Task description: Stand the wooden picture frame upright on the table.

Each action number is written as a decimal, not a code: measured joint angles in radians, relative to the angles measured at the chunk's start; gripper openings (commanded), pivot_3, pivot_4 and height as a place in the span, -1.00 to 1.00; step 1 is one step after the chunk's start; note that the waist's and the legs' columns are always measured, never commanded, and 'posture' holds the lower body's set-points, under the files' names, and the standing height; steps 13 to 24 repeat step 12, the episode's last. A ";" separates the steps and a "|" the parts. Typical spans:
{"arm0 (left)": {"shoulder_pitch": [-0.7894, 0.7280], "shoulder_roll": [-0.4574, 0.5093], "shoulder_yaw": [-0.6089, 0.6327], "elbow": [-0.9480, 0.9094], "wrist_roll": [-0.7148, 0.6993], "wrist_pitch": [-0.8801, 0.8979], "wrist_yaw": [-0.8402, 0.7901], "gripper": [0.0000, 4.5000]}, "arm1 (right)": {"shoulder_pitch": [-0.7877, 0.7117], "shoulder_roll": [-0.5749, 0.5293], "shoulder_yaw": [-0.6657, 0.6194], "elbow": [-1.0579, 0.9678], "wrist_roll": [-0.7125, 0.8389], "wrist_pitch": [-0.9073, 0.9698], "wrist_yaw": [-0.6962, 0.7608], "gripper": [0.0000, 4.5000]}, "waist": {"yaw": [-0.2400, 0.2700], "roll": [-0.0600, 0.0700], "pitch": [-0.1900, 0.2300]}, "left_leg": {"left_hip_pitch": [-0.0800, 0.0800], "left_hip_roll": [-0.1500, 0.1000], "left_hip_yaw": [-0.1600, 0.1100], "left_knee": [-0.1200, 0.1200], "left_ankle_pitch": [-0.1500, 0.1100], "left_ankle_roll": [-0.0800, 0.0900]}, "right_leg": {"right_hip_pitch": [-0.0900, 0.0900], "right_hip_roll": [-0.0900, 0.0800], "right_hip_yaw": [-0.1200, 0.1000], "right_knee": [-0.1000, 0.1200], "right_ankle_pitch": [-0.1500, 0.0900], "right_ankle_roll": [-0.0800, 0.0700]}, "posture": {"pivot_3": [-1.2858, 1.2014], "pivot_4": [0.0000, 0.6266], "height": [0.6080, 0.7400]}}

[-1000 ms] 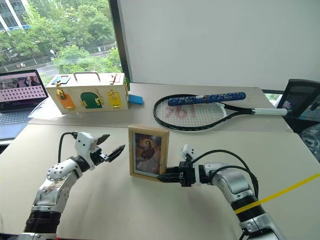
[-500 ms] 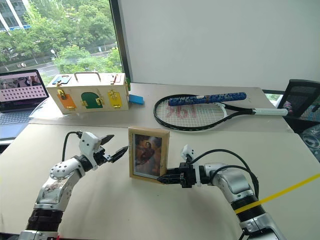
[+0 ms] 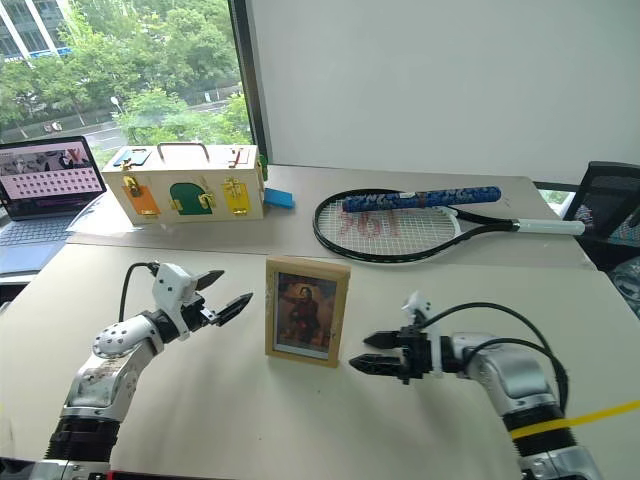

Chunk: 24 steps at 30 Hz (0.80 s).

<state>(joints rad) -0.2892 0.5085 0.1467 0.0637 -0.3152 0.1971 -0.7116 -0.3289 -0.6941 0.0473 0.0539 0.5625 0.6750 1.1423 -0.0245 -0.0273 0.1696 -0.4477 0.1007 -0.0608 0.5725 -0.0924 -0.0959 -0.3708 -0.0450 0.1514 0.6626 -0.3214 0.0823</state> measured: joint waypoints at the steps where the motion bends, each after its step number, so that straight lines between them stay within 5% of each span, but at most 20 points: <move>1: 0.008 0.008 0.011 -0.003 -0.005 0.010 -0.003 1.00 | 0.011 -0.010 -0.020 0.001 -0.002 -0.020 0.004 0.98 | -0.001 0.000 0.000 | 0.000 0.000 0.000 0.000 0.000 0.000 | 0.000 0.000 0.000 0.000 0.000 0.000 | 0.03 -0.52 1.00; 11: 0.170 0.056 0.052 -0.142 -0.062 0.146 0.005 1.00 | 0.155 0.109 -0.179 -0.085 -0.129 -0.367 -0.226 0.98 | -0.018 0.000 0.000 | 0.001 0.000 0.000 -0.001 0.000 0.000 | 0.000 0.000 0.000 0.000 -0.001 0.000 | 0.03 -0.52 1.00; 24: 0.170 0.056 0.052 -0.144 -0.062 0.147 0.010 1.00 | 0.163 0.117 -0.176 -0.093 -0.137 -0.377 -0.235 0.98 | -0.016 0.000 0.000 | 0.001 0.000 0.000 -0.001 0.000 0.000 | 0.000 0.000 0.000 0.000 -0.001 0.000 | 0.03 -0.52 1.00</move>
